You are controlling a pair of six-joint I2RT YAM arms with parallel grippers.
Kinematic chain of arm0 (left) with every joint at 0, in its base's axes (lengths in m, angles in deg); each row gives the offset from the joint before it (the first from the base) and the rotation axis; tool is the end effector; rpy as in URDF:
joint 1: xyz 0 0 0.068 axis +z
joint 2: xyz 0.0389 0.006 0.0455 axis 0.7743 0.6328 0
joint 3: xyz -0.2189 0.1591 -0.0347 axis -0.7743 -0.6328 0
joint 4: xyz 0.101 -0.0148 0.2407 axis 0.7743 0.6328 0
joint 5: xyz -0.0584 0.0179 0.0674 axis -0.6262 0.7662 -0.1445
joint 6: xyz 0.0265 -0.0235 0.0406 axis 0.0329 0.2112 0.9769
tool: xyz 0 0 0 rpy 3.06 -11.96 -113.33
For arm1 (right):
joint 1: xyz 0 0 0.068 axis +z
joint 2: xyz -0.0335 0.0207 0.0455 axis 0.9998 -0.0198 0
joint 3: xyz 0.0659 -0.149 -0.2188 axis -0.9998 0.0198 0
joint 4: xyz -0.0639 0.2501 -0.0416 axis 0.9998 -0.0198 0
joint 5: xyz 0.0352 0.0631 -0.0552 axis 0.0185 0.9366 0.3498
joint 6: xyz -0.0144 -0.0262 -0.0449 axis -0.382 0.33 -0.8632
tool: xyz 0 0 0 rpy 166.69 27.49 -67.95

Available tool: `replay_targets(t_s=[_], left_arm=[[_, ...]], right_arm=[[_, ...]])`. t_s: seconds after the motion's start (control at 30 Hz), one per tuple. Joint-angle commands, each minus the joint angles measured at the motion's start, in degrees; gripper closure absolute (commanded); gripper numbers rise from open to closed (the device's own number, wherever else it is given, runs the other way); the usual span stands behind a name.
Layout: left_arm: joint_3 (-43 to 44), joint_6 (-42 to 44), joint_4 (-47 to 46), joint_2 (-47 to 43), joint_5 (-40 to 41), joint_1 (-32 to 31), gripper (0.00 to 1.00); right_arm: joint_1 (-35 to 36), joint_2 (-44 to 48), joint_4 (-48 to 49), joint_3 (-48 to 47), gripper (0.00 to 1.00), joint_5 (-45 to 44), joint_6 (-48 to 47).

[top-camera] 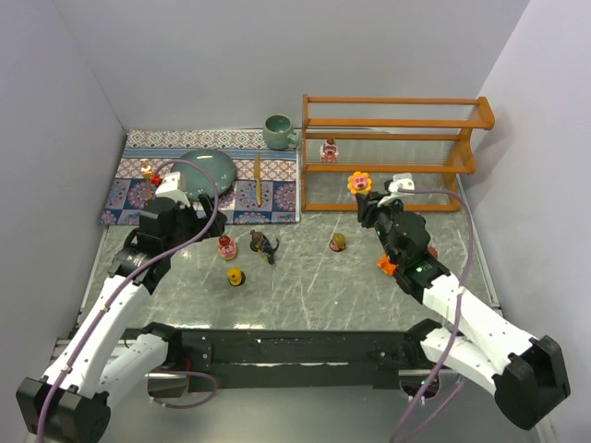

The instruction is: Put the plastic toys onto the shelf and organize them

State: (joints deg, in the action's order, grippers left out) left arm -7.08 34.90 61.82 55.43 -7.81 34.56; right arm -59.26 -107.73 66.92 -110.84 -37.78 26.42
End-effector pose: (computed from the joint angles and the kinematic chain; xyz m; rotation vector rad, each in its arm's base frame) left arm 0.1825 -0.0520 0.3055 -0.2033 2.0439 -0.4465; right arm 0.1921 0.0986 0.2936 -0.1422 1.5617 0.2606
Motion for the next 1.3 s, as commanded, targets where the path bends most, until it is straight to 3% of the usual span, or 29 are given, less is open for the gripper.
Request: replay_targets(t_s=[0.0, 0.4, 0.57, 0.73, 0.83, 1.03, 1.13, 1.27], left_arm=[[-0.46, -0.20, -1.28, -1.12, -0.20, 0.54, 0.03], [-0.46, 0.07, -1.28, 0.64, -0.56, 0.80, 0.03], [-0.46, 0.16, -1.36, 1.34, -0.47, 0.89, 0.03], [-0.28, 0.24, -1.36, 2.39, -0.90, 0.89, 0.03], [-0.37, 0.33, -1.54, 2.31, -1.78, 0.89, 0.03], [-0.72, 0.24, -2.33, 0.73, -3.72, 0.89, 0.03], [-0.81, 0.16, -2.51, -0.24, -4.07, 0.89, 0.03], [-0.98, 0.24, -3.03, -1.38, -5.30, 0.89, 0.03]], right_arm=[[-2.18, -3.61, 24.42, 1.91, 1.00, -3.01, -1.15], [-6.84, -24.35, 42.27, -3.10, 1.00, 0.32, -3.09], [-8.42, -28.40, 47.02, -4.50, 1.00, 1.20, -3.61], [-9.04, -29.03, 45.72, -4.69, 1.00, 4.18, -3.18], [-9.04, -24.21, 40.11, -2.84, 1.00, 6.74, -0.81], [-9.04, -11.37, 12.79, -2.22, 1.00, 9.29, 6.66], [-9.13, -8.29, -4.31, -3.10, 0.90, 8.50, 11.32], [-9.48, -7.58, -15.97, -4.51, 0.66, 9.03, 16.15]])
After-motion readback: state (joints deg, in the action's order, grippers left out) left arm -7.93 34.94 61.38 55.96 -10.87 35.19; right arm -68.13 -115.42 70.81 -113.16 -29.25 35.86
